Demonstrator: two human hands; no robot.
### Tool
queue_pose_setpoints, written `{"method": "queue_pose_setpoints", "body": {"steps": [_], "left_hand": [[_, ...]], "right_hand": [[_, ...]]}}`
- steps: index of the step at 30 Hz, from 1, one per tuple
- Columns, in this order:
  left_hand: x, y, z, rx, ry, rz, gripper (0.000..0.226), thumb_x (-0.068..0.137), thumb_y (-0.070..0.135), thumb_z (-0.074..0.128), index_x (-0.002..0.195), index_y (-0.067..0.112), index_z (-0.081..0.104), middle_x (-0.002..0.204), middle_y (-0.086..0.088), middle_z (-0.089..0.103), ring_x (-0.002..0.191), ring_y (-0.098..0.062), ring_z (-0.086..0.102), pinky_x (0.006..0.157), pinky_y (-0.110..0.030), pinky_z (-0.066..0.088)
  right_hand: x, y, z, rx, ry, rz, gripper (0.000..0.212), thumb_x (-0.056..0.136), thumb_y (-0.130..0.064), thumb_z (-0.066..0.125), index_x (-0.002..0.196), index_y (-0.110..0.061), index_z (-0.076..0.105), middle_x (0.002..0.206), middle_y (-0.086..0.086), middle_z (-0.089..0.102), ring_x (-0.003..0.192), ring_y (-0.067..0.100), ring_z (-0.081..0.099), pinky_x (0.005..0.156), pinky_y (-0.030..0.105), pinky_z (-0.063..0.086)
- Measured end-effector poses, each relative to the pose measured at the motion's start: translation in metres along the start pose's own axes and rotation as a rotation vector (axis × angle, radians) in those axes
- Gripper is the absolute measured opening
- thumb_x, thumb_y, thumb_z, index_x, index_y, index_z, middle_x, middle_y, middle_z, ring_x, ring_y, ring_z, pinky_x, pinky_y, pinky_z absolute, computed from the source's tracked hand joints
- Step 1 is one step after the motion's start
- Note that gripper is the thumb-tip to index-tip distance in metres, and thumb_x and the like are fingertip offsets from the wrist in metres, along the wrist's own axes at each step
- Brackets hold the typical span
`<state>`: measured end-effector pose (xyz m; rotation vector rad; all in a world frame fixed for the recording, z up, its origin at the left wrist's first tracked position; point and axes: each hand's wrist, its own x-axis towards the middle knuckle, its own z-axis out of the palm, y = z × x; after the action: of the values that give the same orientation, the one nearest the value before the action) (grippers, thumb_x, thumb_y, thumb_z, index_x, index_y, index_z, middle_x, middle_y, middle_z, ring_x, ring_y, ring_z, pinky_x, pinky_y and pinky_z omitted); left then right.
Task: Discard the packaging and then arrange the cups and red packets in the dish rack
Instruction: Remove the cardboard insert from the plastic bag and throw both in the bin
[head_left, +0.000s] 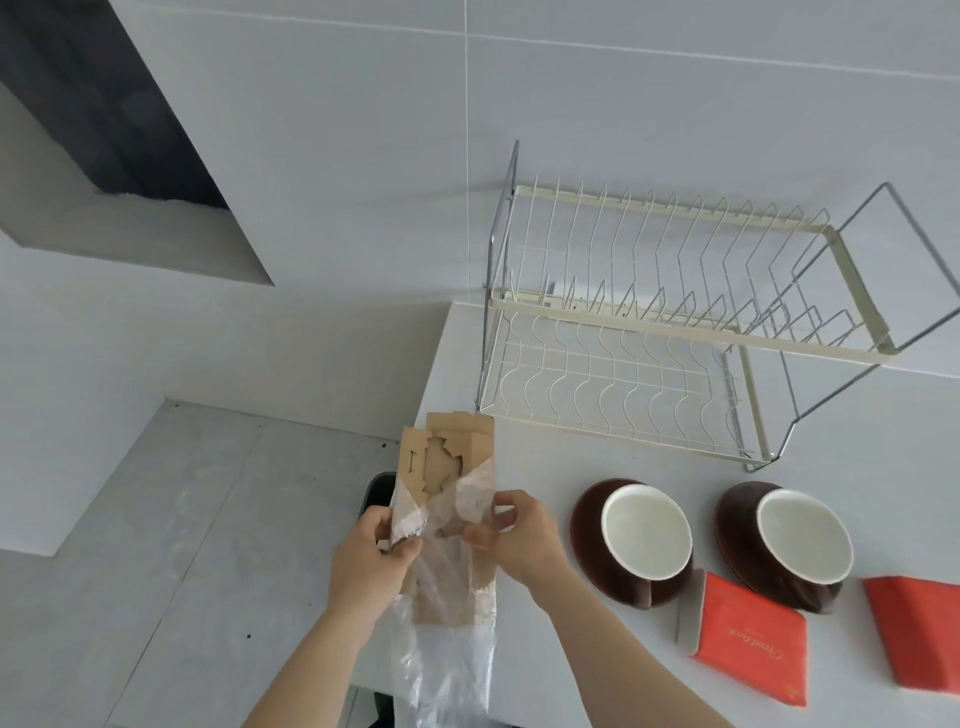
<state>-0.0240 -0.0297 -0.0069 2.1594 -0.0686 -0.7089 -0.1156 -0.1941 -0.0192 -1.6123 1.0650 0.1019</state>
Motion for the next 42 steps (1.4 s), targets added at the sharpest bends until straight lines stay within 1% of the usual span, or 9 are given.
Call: {"method": "queue_pose_setpoints", "body": {"steps": [3,6,10,18,24,28,33,39,42], "left_hand": [[-0.005,0.008,0.000,-0.015,0.055,-0.006,0.018,0.082,0.014,0.078,0.088,0.026,0.066,0.086,0.003,0.071,0.078,-0.020,0.070,0.070,-0.041,0.058],[-0.011,0.020,-0.002,-0.041,0.119,-0.015,0.031,0.076,0.017,0.083,0.097,0.027,0.063,0.085,0.005,0.073,0.079,-0.017,0.070,0.070,-0.041,0.059],[-0.021,0.035,-0.004,-0.015,0.197,-0.017,0.034,0.073,0.023,0.087,0.092,0.027,0.059,0.080,0.008,0.073,0.076,-0.015,0.070,0.069,-0.036,0.055],[-0.034,0.054,-0.013,0.024,0.272,0.002,0.032,0.070,0.022,0.087,0.082,0.028,0.058,0.078,0.010,0.070,0.077,-0.019,0.072,0.081,-0.043,0.057],[-0.029,0.054,-0.027,0.013,0.296,0.008,0.033,0.069,0.021,0.088,0.082,0.027,0.058,0.077,0.009,0.070,0.076,-0.020,0.072,0.082,-0.044,0.058],[-0.013,0.053,-0.041,-0.008,0.301,0.011,0.032,0.070,0.021,0.088,0.084,0.025,0.059,0.078,0.008,0.069,0.076,-0.018,0.071,0.080,-0.043,0.058],[0.021,0.046,-0.077,-0.027,0.308,0.000,0.033,0.069,0.023,0.088,0.083,0.027,0.059,0.078,0.009,0.069,0.077,-0.017,0.070,0.079,-0.043,0.058],[0.081,0.031,-0.138,-0.067,0.329,-0.036,0.034,0.067,0.023,0.090,0.083,0.027,0.061,0.079,0.010,0.070,0.075,-0.017,0.070,0.077,-0.043,0.060],[0.115,0.017,-0.165,-0.073,0.320,-0.059,0.032,0.069,0.024,0.090,0.084,0.025,0.061,0.080,0.009,0.070,0.074,-0.016,0.070,0.070,-0.039,0.058]], "right_hand": [[-0.008,-0.008,-0.007,0.035,-0.014,-0.051,0.048,0.077,-0.027,0.081,0.119,-0.024,0.059,0.082,-0.007,0.062,0.072,0.009,0.063,0.063,0.024,0.054],[-0.015,-0.015,-0.017,0.089,-0.052,-0.061,0.046,0.080,-0.023,0.078,0.121,-0.025,0.058,0.080,-0.006,0.064,0.068,0.008,0.065,0.056,0.021,0.052],[-0.021,-0.023,-0.028,0.062,-0.049,-0.094,0.053,0.076,-0.018,0.079,0.125,-0.026,0.060,0.084,0.000,0.069,0.077,0.018,0.070,0.066,0.033,0.061],[-0.039,-0.049,-0.039,-0.036,-0.026,-0.237,0.051,0.079,-0.015,0.071,0.127,-0.023,0.058,0.071,-0.008,0.065,0.073,0.011,0.066,0.067,0.029,0.057],[-0.040,-0.064,-0.031,-0.087,-0.031,-0.276,0.050,0.080,-0.015,0.070,0.127,-0.023,0.058,0.074,-0.003,0.070,0.077,0.017,0.069,0.076,0.038,0.060],[-0.031,-0.082,-0.016,-0.125,-0.017,-0.287,0.049,0.080,-0.015,0.070,0.127,-0.023,0.058,0.078,0.001,0.073,0.076,0.016,0.069,0.074,0.034,0.059],[-0.013,-0.117,0.021,-0.221,-0.009,-0.284,0.051,0.077,-0.020,0.073,0.126,-0.024,0.058,0.067,-0.012,0.064,0.084,0.018,0.067,0.080,0.036,0.057],[0.024,-0.164,0.091,-0.241,-0.040,-0.249,0.055,0.072,-0.028,0.076,0.125,-0.029,0.061,0.086,-0.006,0.066,0.093,0.023,0.067,0.082,0.044,0.059],[0.046,-0.182,0.128,-0.253,-0.061,-0.230,0.046,0.075,-0.025,0.075,0.120,-0.027,0.064,0.089,-0.007,0.067,0.094,0.023,0.067,0.081,0.043,0.060]]}}
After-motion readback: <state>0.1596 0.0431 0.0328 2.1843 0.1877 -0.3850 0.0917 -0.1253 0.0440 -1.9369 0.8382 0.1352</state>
